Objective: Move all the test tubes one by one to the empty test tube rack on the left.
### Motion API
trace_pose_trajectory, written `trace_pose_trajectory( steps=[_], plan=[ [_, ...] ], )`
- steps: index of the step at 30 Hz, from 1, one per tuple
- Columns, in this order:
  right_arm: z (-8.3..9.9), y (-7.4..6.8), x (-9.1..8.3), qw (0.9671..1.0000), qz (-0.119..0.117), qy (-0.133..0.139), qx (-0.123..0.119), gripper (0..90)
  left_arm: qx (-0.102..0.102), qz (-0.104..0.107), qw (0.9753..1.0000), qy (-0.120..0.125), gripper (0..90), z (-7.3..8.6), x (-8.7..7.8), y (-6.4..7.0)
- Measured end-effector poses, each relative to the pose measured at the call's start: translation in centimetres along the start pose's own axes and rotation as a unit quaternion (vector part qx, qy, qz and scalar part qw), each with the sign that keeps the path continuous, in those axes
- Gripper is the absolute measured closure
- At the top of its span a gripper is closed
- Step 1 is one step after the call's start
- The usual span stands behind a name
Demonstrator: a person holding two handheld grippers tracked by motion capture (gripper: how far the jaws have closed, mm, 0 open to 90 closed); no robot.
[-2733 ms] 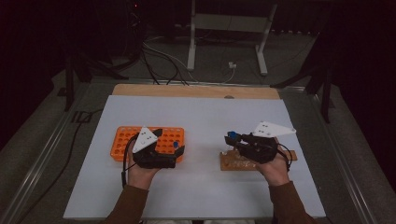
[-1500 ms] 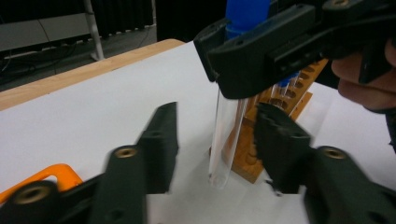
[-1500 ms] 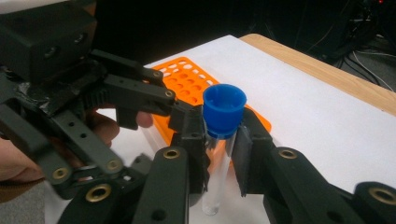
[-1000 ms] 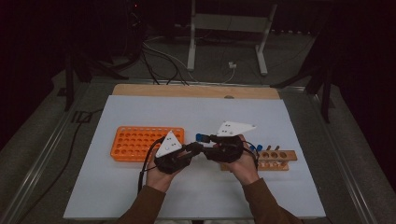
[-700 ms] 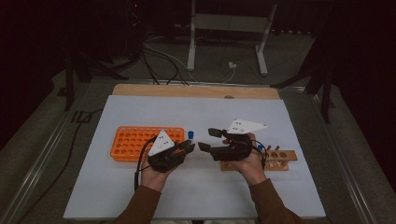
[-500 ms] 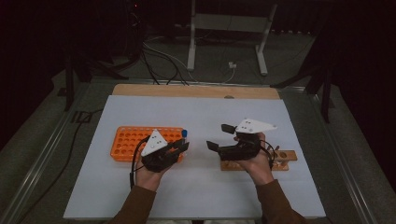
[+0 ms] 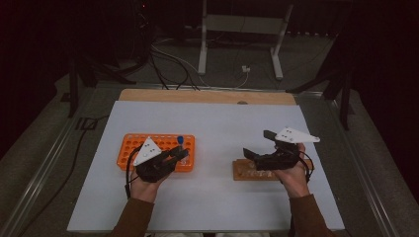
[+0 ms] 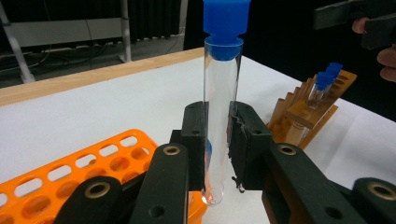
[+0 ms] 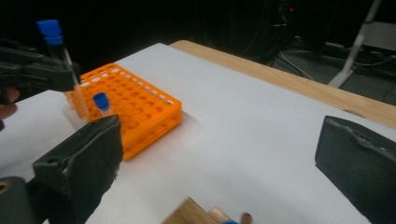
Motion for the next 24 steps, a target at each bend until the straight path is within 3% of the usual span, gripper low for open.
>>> trace_pose_trajectory(
  steps=[12,24],
  plan=[
    [3.3,2.8,-2.2,0.9982,0.037,0.013,0.046,0.2,-0.015,-0.036,0.9992,0.003,77.7,1.2,-0.3,-1.7],
    [4.6,4.1,-3.2,0.9964,0.041,0.028,0.069,0.2,-0.018,-0.047,0.9987,-0.007,77.6,2.3,1.5,-2.1]
  ],
)
Point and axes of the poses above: each handheld gripper's, and its own axes: x roughly forward along the jaws, z roughly out of its underside, y roughly to its right, the point moved 1 cm from there along x, roughly forward along the jaws, and after that the axes turned 15 degrees about -y, right-handed, at the moved point
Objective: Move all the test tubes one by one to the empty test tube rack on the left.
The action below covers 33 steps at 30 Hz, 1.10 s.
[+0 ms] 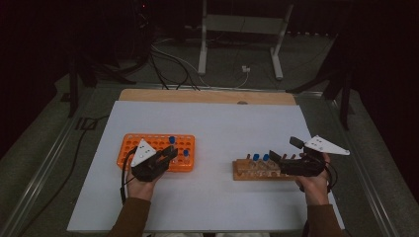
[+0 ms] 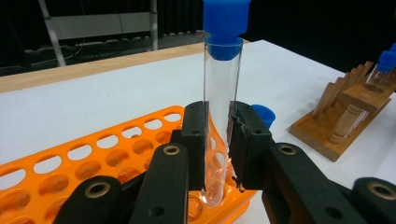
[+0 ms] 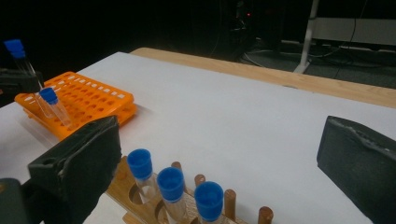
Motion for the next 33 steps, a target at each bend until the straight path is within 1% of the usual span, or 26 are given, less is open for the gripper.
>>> trace_pose_trajectory(
  steps=[3,6,10,15,20,22,25,27,33],
  plan=[
    [0.1,0.1,-0.1,1.0000,0.000,0.002,0.001,0.3,0.004,-0.001,1.0000,-0.004,77.6,0.2,0.5,0.1],
    [0.2,0.2,0.1,1.0000,0.002,-0.001,0.000,0.2,-0.002,0.004,1.0000,0.000,77.6,0.3,1.0,0.2],
    [0.4,0.3,0.3,1.0000,0.002,-0.002,0.003,0.3,0.005,-0.002,0.9999,-0.011,77.5,0.6,1.7,0.4],
    [0.5,0.5,0.1,1.0000,0.001,0.001,0.004,0.3,-0.002,-0.003,0.9996,-0.028,77.5,1.1,2.1,0.3],
    [0.7,0.6,0.1,1.0000,0.000,-0.001,0.007,0.3,0.006,-0.011,0.9988,-0.048,77.5,1.4,2.5,0.4],
    [0.8,0.6,0.2,1.0000,0.001,-0.004,0.006,0.3,0.013,-0.015,0.9983,-0.055,77.5,1.5,2.7,0.5],
    [0.8,0.5,0.2,1.0000,0.001,-0.004,0.005,0.3,0.023,-0.022,0.9977,-0.061,77.4,1.6,2.9,0.7],
    [0.8,0.5,0.2,1.0000,0.001,-0.004,0.004,0.3,0.024,-0.024,0.9974,-0.063,77.5,1.7,2.9,0.7],
    [0.8,0.6,0.1,1.0000,0.001,-0.001,0.005,0.3,0.035,-0.033,0.9957,-0.080,77.9,1.9,3.2,0.8]
  ],
)
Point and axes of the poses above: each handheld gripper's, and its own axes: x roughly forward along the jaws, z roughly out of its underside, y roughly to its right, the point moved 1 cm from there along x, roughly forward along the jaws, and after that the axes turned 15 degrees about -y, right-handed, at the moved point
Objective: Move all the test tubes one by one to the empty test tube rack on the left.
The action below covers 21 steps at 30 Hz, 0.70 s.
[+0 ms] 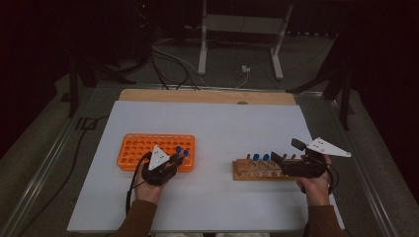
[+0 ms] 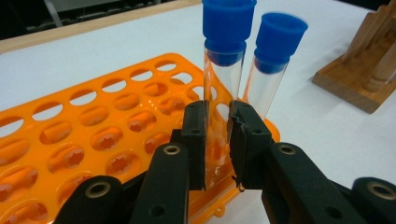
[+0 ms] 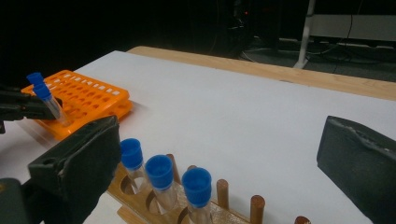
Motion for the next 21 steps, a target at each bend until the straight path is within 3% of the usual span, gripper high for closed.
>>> trace_pose_trajectory(
  steps=[5,8,11,21],
  plan=[
    [0.0,0.0,-0.1,1.0000,-0.001,0.001,0.002,0.3,-0.001,0.000,1.0000,-0.004,77.6,0.1,0.1,0.1],
    [0.1,0.1,-0.2,1.0000,-0.001,0.001,0.001,0.3,-0.010,-0.003,0.9998,0.015,70.8,0.0,-0.4,-0.1],
    [0.1,0.2,-0.2,1.0000,-0.001,0.003,0.002,0.3,-0.010,-0.002,0.9996,0.026,73.8,-0.2,-0.9,-0.2],
    [0.4,0.2,-0.4,1.0000,-0.003,-0.001,-0.002,0.3,0.001,0.003,1.0000,0.005,77.9,-0.1,-0.8,0.1]
  ],
)
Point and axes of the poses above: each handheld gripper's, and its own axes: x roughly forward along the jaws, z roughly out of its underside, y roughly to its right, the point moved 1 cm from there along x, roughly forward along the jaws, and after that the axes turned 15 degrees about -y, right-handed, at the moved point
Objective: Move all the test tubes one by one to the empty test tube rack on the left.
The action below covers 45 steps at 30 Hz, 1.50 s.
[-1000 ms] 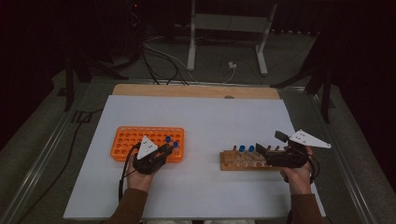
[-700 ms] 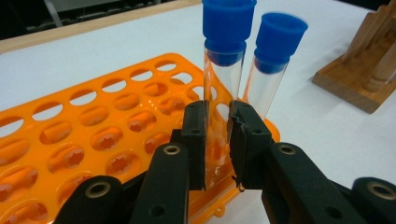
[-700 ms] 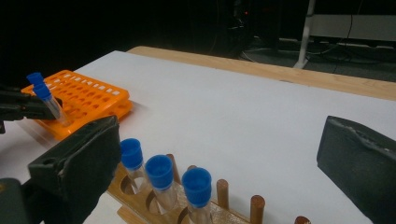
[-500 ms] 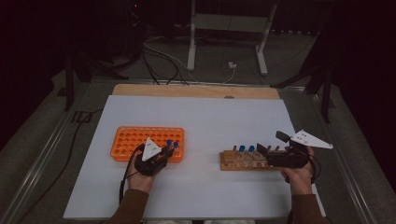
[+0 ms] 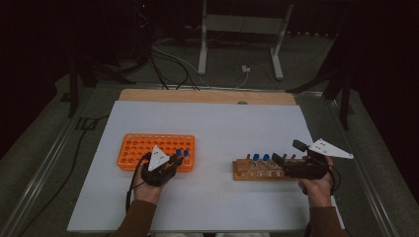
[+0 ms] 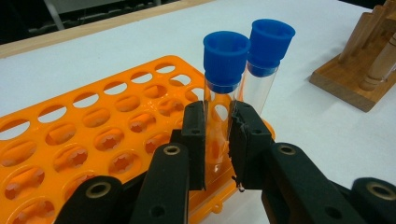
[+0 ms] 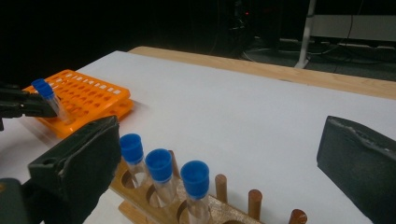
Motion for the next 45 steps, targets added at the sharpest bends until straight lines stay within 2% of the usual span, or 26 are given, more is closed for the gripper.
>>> trace_pose_trajectory(
  steps=[2,7,13,15,16,19,20,21,23,25,29,31,35,41,45],
  plan=[
    [0.1,0.0,0.0,1.0000,0.002,-0.005,-0.002,0.3,0.000,0.002,1.0000,0.000,76.9,0.1,-0.2,-0.1],
    [0.4,-0.2,0.0,0.9996,0.011,-0.015,-0.021,3.4,-0.014,0.016,0.9994,0.028,62.4,0.1,-1.7,-0.7],
    [1.1,-0.2,0.5,0.9985,0.010,-0.037,-0.039,11.7,-0.037,0.034,0.9965,0.067,45.3,0.1,-3.5,-1.5],
    [1.4,-0.1,0.9,0.9982,0.004,-0.046,-0.039,18.4,-0.044,0.036,0.9959,0.070,37.5,0.1,-3.8,-1.7],
    [1.5,0.0,1.0,0.9981,0.000,-0.049,-0.039,23.3,-0.048,0.030,0.9960,0.069,34.5,0.1,-3.9,-1.8],
    [2.0,0.0,1.4,0.9969,-0.010,-0.059,-0.050,36.8,-0.056,0.025,0.9960,0.064,18.4,-0.1,-4.1,-1.9],
    [2.0,0.1,1.4,0.9967,-0.010,-0.061,-0.051,42.8,-0.059,0.027,0.9958,0.065,16.4,-0.1,-4.1,-1.9],
    [2.1,0.1,1.5,0.9966,-0.013,-0.063,-0.053,45.6,-0.062,0.027,0.9956,0.065,15.2,-0.2,-4.1,-1.9],
    [2.2,0.1,1.7,0.9961,-0.017,-0.066,-0.056,51.9,-0.063,0.028,0.9959,0.059,6.0,-0.3,-4.1,-2.0],
    [2.3,0.0,1.9,0.9955,-0.019,-0.070,-0.062,57.0,-0.065,0.027,0.9960,0.055,0.9,-0.3,-4.1,-2.0],
    [2.6,-0.1,2.4,0.9940,-0.014,-0.082,-0.071,64.5,-0.064,0.023,0.9961,0.055,0.6,-0.3,-4.3,-2.1],
    [2.6,-0.1,2.4,0.9940,-0.007,-0.078,-0.077,68.0,-0.066,0.015,0.9963,0.053,0.6,-0.3,-4.3,-2.3],
    [2.7,-0.4,2.3,0.9931,-0.007,-0.080,-0.086,74.9,-0.074,0.017,0.9957,0.053,0.7,-0.2,-4.4,-2.7],
    [2.7,-0.8,2.4,0.9916,-0.009,-0.083,-0.099,77.0,-0.077,0.005,0.9950,0.063,0.7,-0.2,-4.9,-3.0],
    [2.6,-0.8,2.4,0.9915,-0.008,-0.085,-0.098,77.2,-0.079,0.008,0.9947,0.065,0.7,-0.2,-5.1,-3.2]
  ],
)
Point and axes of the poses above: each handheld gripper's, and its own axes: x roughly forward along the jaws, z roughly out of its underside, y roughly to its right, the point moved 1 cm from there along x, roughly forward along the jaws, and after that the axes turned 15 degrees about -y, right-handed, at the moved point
